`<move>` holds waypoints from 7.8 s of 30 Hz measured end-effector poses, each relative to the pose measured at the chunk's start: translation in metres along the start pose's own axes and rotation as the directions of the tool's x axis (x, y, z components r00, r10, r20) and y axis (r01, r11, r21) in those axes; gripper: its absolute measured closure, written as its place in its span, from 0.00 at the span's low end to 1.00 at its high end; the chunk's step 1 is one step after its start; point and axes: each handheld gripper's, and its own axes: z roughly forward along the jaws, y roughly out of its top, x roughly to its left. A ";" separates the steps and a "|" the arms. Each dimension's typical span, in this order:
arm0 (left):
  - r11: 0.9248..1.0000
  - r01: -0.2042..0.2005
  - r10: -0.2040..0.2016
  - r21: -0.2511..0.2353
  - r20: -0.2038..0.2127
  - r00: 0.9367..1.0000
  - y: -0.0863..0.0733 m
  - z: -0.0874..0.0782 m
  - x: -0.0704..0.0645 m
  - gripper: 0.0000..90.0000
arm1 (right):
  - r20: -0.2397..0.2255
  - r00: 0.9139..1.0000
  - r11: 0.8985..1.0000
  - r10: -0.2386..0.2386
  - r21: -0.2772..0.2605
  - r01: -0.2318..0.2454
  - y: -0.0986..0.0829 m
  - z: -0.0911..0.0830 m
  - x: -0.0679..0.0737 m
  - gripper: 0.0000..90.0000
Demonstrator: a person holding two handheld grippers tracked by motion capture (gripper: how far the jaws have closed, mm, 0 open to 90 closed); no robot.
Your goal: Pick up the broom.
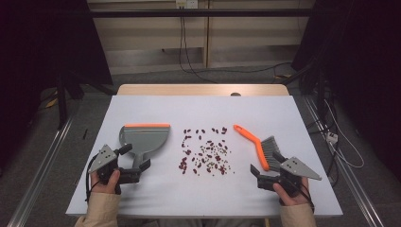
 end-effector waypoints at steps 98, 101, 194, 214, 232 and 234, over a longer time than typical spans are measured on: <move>1.000 -0.019 0.019 0.007 0.004 1.000 -0.002 -0.003 0.000 0.03 | 0.085 0.995 0.767 0.056 0.634 -0.097 0.066 0.127 -0.068 0.62; 1.000 -0.016 0.016 0.008 0.003 1.000 -0.002 -0.004 -0.001 0.03 | 0.086 0.995 0.756 0.051 0.647 -0.095 0.064 0.129 -0.067 0.63; 1.000 -0.028 0.026 0.006 0.192 0.981 0.056 0.079 -0.057 0.05 | -0.157 0.972 0.985 0.173 0.050 -0.167 0.130 0.070 -0.025 0.79; 0.996 -0.020 -0.001 0.093 0.220 0.975 0.057 0.121 -0.077 0.05 | -0.255 0.959 0.992 0.122 0.050 -0.113 0.141 0.100 0.025 0.79; 0.989 -0.008 -0.028 0.145 0.245 0.969 0.057 0.139 -0.094 0.44 | -0.265 0.962 0.997 0.059 0.066 -0.043 0.142 0.116 0.051 0.79; 0.987 -0.004 -0.037 0.160 0.255 0.966 0.056 0.140 -0.093 0.52 | -0.272 0.960 0.997 0.065 0.065 -0.049 0.142 0.117 0.053 0.79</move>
